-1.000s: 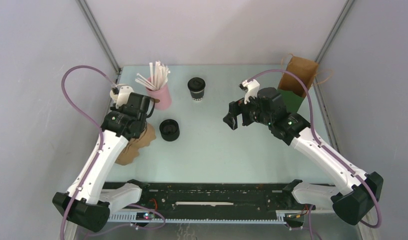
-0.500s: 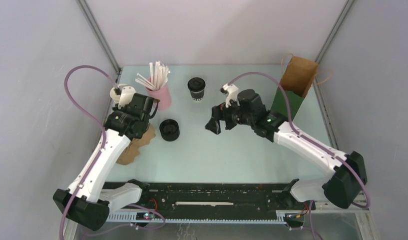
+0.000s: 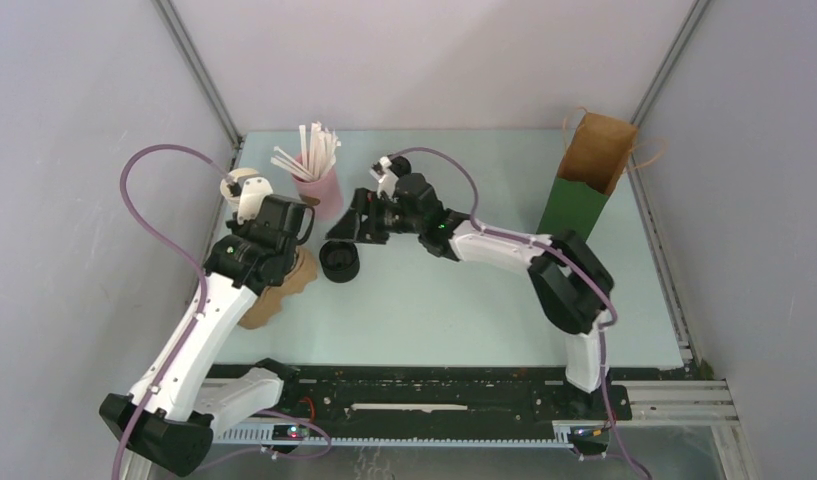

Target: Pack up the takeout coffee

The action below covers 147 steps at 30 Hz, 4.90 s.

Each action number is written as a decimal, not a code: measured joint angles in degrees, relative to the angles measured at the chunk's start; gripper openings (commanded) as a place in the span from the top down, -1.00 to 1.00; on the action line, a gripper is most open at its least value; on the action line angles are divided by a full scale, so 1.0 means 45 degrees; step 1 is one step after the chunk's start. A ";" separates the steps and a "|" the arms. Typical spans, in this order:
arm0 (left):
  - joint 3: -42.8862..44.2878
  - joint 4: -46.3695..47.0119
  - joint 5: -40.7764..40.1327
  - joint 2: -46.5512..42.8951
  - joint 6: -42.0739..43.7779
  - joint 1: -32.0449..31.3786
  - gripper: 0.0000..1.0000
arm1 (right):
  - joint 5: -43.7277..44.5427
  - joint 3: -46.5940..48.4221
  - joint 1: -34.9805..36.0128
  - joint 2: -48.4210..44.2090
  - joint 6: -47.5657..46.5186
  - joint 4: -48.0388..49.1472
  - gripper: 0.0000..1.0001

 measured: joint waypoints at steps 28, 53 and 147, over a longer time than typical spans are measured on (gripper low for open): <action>0.0714 -0.1054 0.0442 0.0219 0.0044 -0.1491 1.00 | 0.2404 0.6951 0.2123 0.4867 -0.3526 -0.4201 0.16; -0.0087 -0.0631 0.0015 -0.0559 0.0053 -0.1715 1.00 | 0.4435 0.7485 0.2526 0.4867 -0.4439 -0.5265 0.98; -0.2637 0.1035 0.8510 -0.0364 -0.2885 0.6445 -0.20 | 0.3735 0.6635 0.2424 0.4721 -0.2827 -0.4896 1.00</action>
